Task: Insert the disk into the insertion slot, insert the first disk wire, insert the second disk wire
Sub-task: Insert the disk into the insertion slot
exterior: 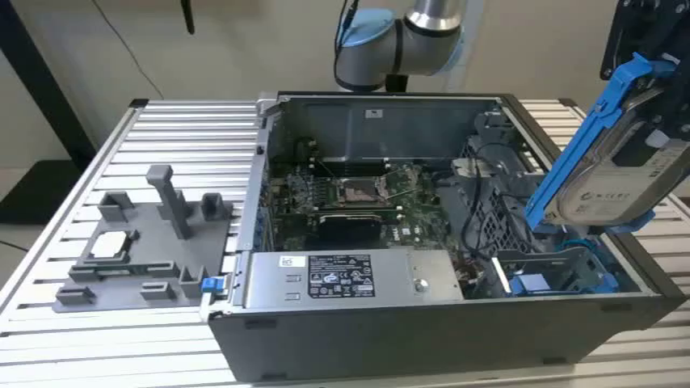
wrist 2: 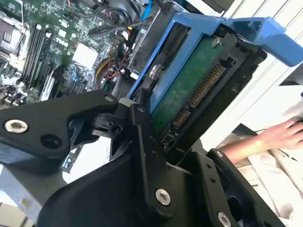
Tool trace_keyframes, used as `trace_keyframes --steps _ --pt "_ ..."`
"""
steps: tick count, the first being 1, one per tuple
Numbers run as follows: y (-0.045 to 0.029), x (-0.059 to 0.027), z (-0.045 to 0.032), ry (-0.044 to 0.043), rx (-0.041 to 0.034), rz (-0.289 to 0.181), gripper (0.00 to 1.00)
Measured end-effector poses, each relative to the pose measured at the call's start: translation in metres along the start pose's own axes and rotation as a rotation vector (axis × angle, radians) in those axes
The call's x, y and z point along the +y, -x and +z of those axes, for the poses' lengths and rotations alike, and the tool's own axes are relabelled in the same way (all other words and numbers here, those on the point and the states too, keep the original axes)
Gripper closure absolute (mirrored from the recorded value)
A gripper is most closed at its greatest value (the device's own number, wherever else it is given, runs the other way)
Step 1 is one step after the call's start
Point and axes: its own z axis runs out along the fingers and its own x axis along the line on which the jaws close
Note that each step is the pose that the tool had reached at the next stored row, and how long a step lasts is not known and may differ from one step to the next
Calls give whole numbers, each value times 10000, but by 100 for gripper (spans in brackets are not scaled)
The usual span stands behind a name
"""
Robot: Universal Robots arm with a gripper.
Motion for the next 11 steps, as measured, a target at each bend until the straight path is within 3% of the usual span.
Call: trace_keyframes --steps 6,11 --pt "0 0 -4 0 3 1 100" --pt "0 2 -54 0 1 0 100"
